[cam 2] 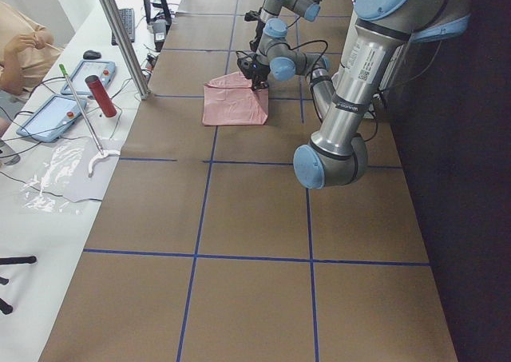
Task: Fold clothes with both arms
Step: 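Lift the near edge with both grippers and fold it over toward the far edge, then release the shirt and raise both grippers away from it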
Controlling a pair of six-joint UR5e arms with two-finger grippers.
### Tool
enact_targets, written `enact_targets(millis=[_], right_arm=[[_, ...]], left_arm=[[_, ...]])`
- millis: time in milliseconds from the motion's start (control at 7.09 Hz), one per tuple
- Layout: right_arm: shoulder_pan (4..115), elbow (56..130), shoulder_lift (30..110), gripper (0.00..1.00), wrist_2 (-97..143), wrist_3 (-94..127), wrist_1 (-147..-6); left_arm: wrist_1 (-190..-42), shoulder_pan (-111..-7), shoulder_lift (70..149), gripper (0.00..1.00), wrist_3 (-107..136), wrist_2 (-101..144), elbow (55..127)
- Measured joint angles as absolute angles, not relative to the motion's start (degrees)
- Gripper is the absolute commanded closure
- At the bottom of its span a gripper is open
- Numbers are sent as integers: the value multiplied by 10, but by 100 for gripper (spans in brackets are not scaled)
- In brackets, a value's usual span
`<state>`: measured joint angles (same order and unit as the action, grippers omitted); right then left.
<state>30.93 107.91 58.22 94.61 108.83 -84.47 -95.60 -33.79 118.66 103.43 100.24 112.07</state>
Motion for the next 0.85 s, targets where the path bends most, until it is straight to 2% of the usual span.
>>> enact_targets(millis=[565, 847], right_arm=[[378, 865, 464, 100, 983, 1058, -818], [391, 808, 444, 100, 990, 1053, -777]], left_arm=[[-1080, -388, 1226, 100, 980, 973, 955], [-1112, -395, 1236, 100, 963, 964, 915]])
